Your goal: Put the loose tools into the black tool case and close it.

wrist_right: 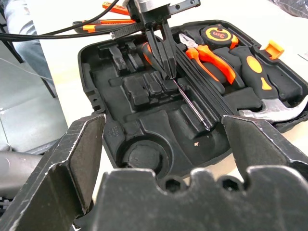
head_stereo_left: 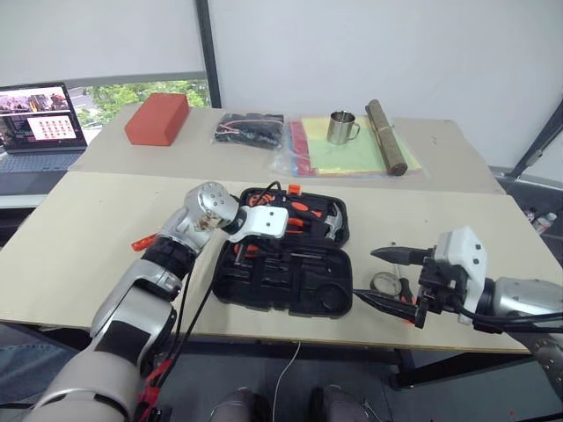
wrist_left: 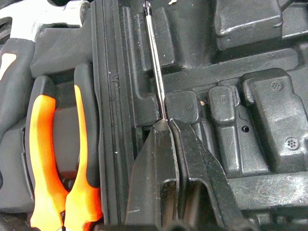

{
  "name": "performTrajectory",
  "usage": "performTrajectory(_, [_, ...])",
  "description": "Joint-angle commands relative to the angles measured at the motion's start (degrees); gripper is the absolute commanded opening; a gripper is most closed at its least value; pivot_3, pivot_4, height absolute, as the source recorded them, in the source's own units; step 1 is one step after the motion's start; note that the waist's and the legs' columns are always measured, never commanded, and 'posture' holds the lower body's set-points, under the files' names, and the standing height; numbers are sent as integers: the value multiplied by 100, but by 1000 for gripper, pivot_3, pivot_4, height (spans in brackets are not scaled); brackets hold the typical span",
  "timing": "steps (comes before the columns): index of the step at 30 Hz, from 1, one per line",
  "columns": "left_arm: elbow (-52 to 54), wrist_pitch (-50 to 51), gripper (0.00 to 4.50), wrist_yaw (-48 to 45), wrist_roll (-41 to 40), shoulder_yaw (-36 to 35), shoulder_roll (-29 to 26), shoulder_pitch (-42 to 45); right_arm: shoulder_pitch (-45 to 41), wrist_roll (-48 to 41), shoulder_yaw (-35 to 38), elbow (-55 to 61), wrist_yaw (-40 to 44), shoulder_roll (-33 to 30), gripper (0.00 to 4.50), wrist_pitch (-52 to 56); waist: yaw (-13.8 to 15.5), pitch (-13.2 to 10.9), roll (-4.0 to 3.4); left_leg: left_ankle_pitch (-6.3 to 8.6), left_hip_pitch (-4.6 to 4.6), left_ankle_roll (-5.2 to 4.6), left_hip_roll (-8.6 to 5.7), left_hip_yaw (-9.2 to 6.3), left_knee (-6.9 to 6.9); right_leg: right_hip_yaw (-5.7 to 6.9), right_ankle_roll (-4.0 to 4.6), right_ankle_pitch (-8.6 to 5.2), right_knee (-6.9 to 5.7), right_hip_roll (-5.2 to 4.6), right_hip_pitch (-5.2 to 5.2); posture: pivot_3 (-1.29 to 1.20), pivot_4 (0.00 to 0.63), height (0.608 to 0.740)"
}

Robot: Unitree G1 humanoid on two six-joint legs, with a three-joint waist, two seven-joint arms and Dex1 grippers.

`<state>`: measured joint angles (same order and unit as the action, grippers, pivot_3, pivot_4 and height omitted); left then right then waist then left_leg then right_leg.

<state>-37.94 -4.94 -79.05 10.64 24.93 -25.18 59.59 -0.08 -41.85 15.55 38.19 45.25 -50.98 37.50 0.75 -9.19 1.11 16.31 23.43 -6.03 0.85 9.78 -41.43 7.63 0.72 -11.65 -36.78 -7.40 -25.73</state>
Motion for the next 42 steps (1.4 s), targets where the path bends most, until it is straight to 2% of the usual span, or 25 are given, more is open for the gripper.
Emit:
performTrajectory(1, [207,447,107,-100,-343,-346,-140,-143,373,-76,625,180,-187,68,4500,51,0,0,0,1,0,-1,0,-2,0,1,-2,-1,0,-2,0,0,150,736])
performTrajectory(2, [342,683,107,-206,-568,-510,-152,-148,493,-58,754,205,-249,88,4500,61,-2,0,0,1,2,-2,0,-2,2,0,-2,-1,1,-1,-1,0,150,736])
performTrajectory(3, [624,1174,484,-427,-1020,-806,-199,-159,705,-19,996,215,-413,167,4500,137,-6,0,0,1,3,-2,0,-2,2,0,0,0,-1,-1,-2,0,150,736])
performTrajectory(4, [829,1525,607,-578,-1328,-1002,-238,-170,899,-19,1221,216,-583,255,4500,243,-8,0,0,1,7,-2,0,-1,2,1,2,1,-1,1,-8,0,150,736])
performTrajectory(8, [1946,2583,1996,-710,-2433,-1871,-620,-607,1777,150,1849,340,-1369,835,4500,593,-9,0,0,0,33,-1,1,-4,-9,-1,1,0,-20,24,-33,0,150,736])
performTrajectory(11, [2782,3396,3061,-887,-3054,-2107,-952,-1021,2189,366,1733,530,-2020,1400,4500,684,-19,6,-11,0,27,0,0,-8,-5,-15,-3,-6,-22,31,-27,0,150,736])
performTrajectory(12, [2992,3666,3522,-924,-3256,-2152,-1031,-1096,2219,480,1560,561,-2250,1567,4500,714,-25,6,-12,0,21,2,0,-8,-6,-21,-16,-14,-23,35,-22,0,150,736])
performTrajectory(15, [3387,4084,4459,-914,-3612,-2211,-1168,-1208,2190,791,1053,558,-2746,1968,4500,782,-32,5,-12,1,-5,6,0,-7,-9,-33,-46,-33,-24,37,7,0,150,736])
performTrajectory(17, [3540,4151,4459,-918,-3683,-2160,-1255,-1263,2107,961,760,464,-2948,2158,4500,762,-28,6,-14,26,-14,53,0,-10,-8,-43,-48,-35,-19,36,15,0,150,736])
performTrajectory(25, [3780,3949,4459,-1049,-3604,-1835,-1613,-1454,1563,1707,-11,-296,-3409,2702,4500,382,-56,14,-28,19,-27,53,-3,-6,13,-58,-26,-44,-24,52,14,0,150,736])
performTrajectory(26, [3773,3928,4500,-1057,-3607,-1821,-1642,-1464,1539,1802,-31,-363,-3459,2744,3979,332,-57,14,-28,13,-27,45,-3,-6,14,-57,-23,-46,-23,58,13,0,150,736])
performTrajectory(29, [3702,3870,4500,-1069,-3624,-1870,-1774,-1494,1487,2264,17,-729,-3689,2952,3036,-293,-72,14,-28,11,-27,42,-3,-7,22,-64,-22,-50,-19,86,14,0,150,736])
performTrajectory(31, [3673,3815,4500,-1085,-3615,-1918,-1895,-1537,1573,2366,14,-760,-3610,3050,2263,-645,-84,14,-29,13,-30,53,-4,-5,32,-67,-41,-64,-18,86,13,0,150,736])
performTrajectory(32, [3665,3807,4500,-1073,-3610,-1942,-1954,-1556,1625,2354,24,-720,-3520,3065,2071,-757,-89,14,-30,12,-32,57,-4,-5,36,-68,-41,-64,-17,86,13,0,150,736])
performTrajectory(34, [3653,3804,4500,-1037,-3622,-1994,-2069,-1593,1685,2254,141,-676,-3278,2999,1260,-925,-102,14,-30,15,-41,71,-5,-4,46,-72,-38,-67,-18,87,16,0,150,736])
performTrajectory(35, [3648,3796,4500,-1028,-3635,-2027,-2130,-1619,1673,2169,231,-666,-3133,2922,1061,-989,-116,14,-30,16,-43,74,-4,-4,47,-72,-36,-69,-18,87,17,0,150,736])
performTrajectory(37, [3665,3806,4500,-1032,-3661,-2075,-2250,-1682,1544,1959,438,-685,-2822,2741,1035,-1066,-148,14,-31,15,-46,73,-5,-1,49,-77,-37,-69,-19,88,18,0,150,736])
performTrajectory(39, [3762,3823,4500,-1217,-3703,-2145,-2537,-1890,987,1371,616,-783,-2078,2249,1035,-921,-151,14,-31,14,-52,72,-4,-2,48,-76,-37,-69,-19,89,24,0,150,736])
performTrajectory(42, [3891,3717,4500,-1343,-3800,-2167,-2953,-2227,214,1115,221,-1067,-798,1359,1035,-948,-318,-9,-67,15,-68,75,-4,12,52,-104,-40,-64,-16,90,29,0,150,736])
